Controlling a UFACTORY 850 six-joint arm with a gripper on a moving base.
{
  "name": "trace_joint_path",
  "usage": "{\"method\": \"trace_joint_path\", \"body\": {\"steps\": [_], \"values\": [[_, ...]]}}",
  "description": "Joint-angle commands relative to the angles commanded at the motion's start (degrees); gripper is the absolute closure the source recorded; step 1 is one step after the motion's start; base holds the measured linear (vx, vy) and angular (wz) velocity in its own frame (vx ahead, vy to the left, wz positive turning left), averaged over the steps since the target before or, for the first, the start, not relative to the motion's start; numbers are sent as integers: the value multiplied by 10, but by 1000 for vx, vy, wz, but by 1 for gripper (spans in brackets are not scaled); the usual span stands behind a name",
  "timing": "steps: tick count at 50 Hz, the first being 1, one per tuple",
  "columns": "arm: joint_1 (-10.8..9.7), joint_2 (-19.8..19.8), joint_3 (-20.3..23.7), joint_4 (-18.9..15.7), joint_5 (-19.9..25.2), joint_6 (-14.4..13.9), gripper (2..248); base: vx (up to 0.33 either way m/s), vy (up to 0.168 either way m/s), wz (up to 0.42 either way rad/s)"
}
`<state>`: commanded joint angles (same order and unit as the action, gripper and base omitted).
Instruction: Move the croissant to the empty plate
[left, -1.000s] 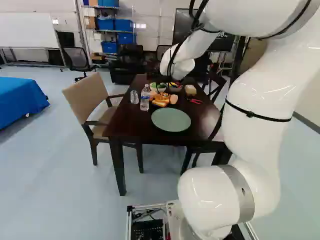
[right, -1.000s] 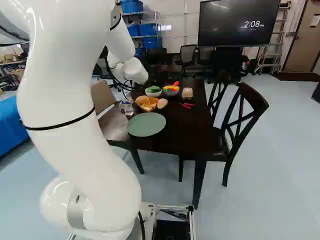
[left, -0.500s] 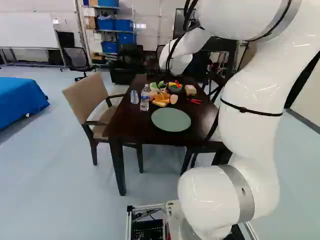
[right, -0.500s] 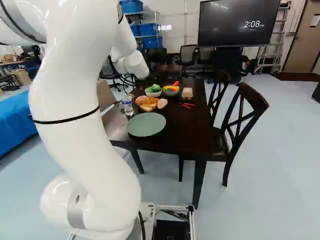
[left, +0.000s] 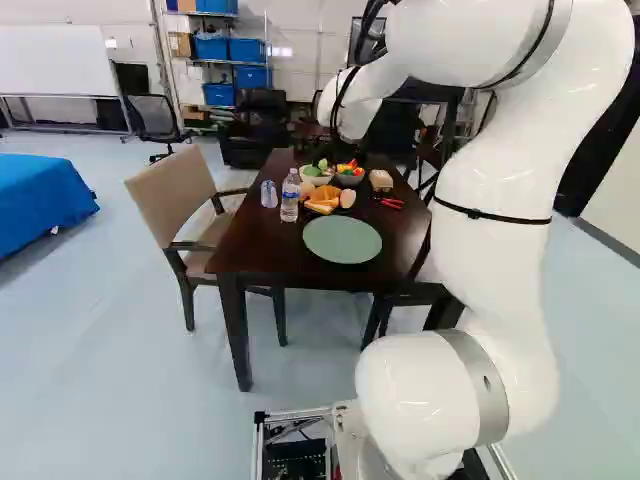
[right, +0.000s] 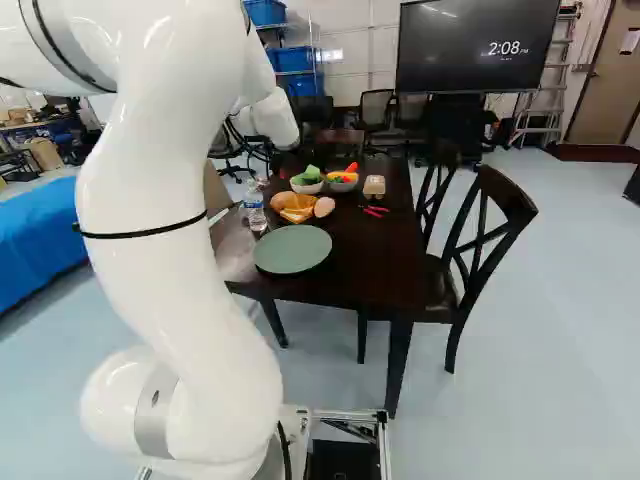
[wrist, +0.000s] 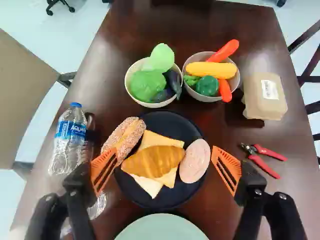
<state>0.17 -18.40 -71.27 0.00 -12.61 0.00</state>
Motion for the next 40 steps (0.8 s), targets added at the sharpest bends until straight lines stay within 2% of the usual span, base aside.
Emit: {"method": "trace_joint_path", "body": {"steps": [15, 40], "values": [[0, -2, -12, 0, -65, 0, 3, 0, 0, 0], [0, -62, -86, 0, -157, 0, 3, 0, 0, 0]]}}
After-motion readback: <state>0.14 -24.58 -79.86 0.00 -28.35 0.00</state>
